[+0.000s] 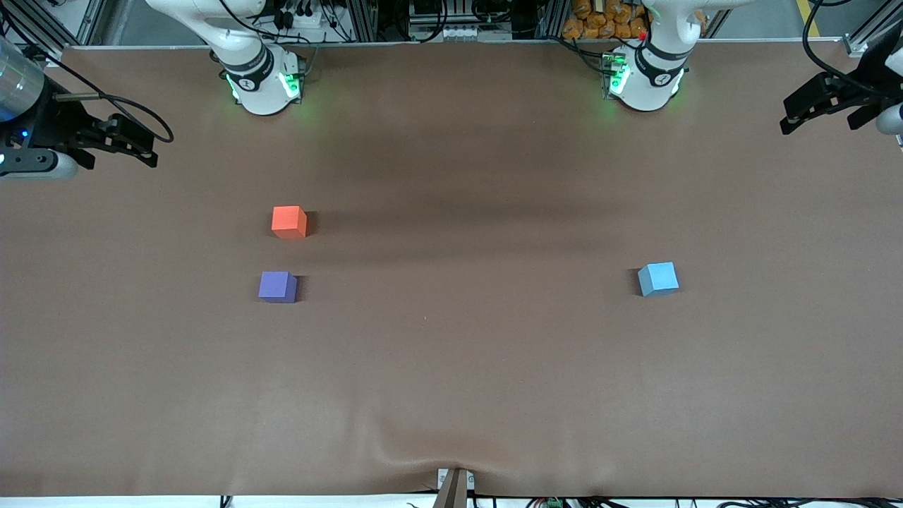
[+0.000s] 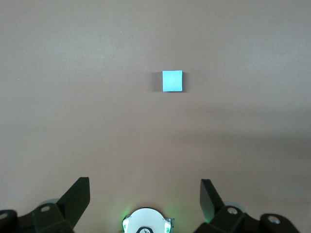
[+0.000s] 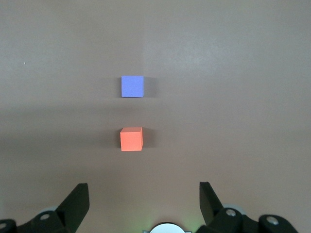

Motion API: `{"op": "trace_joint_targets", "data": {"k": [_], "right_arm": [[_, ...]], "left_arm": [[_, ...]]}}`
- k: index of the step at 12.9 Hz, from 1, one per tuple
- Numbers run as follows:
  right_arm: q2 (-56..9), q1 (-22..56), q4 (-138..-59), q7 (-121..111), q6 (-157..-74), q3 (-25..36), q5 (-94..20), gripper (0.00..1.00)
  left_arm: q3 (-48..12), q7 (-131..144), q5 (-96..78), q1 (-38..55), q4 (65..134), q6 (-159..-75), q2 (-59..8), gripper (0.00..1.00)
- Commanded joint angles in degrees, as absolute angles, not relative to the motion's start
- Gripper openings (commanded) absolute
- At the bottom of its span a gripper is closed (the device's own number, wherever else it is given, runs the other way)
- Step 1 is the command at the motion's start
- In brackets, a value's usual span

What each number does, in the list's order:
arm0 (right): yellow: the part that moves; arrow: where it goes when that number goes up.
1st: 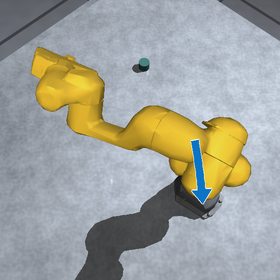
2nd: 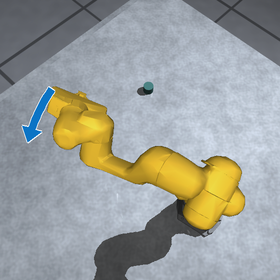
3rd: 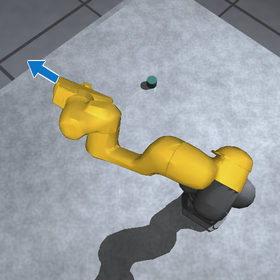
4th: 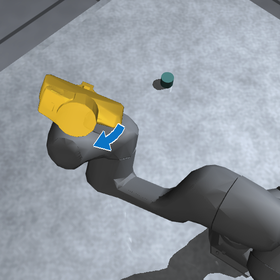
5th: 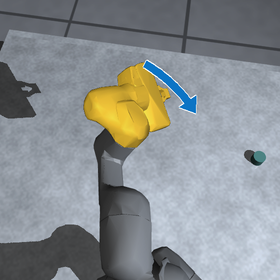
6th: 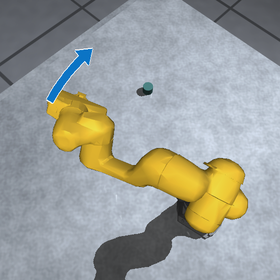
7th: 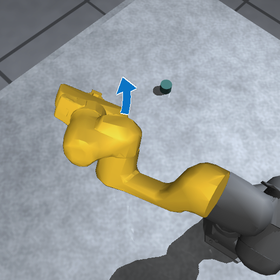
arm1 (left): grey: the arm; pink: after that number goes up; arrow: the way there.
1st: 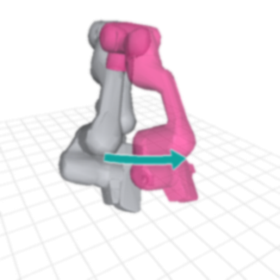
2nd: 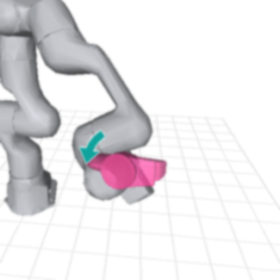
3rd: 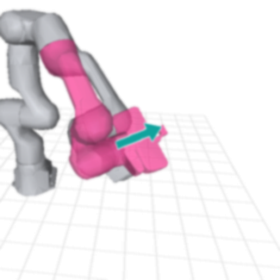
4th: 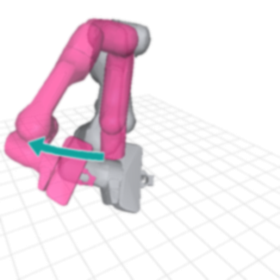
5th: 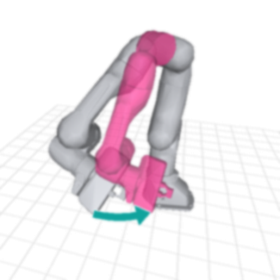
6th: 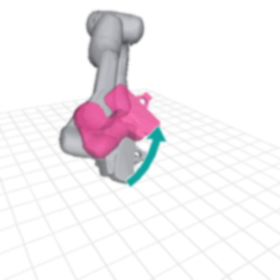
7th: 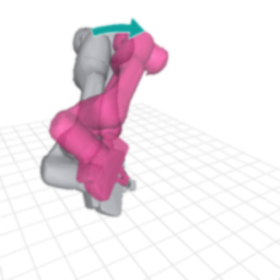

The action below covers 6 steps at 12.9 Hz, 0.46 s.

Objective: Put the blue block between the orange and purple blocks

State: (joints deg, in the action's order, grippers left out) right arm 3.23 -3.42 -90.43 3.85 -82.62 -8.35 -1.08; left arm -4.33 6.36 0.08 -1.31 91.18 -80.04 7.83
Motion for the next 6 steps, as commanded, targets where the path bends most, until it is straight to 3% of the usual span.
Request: {"op": "trace_joint_targets", "data": {"k": [1, 6], "right_arm": [[3.8, -4.6, -90.7, 3.8, -82.2, -9.0, -1.9, 1.00], [3.8, -4.7, -90.7, 3.7, -82.3, -9.0, -1.9, 1.00]], "left_arm": [[-4.5, 5.4, -0.9, -1.5, 90.2, -79.5, 6.3, 1.00], [-4.8, 5.3, -1.8, -0.5, 91.1, -83.7, -1.8, 1.00]]}}
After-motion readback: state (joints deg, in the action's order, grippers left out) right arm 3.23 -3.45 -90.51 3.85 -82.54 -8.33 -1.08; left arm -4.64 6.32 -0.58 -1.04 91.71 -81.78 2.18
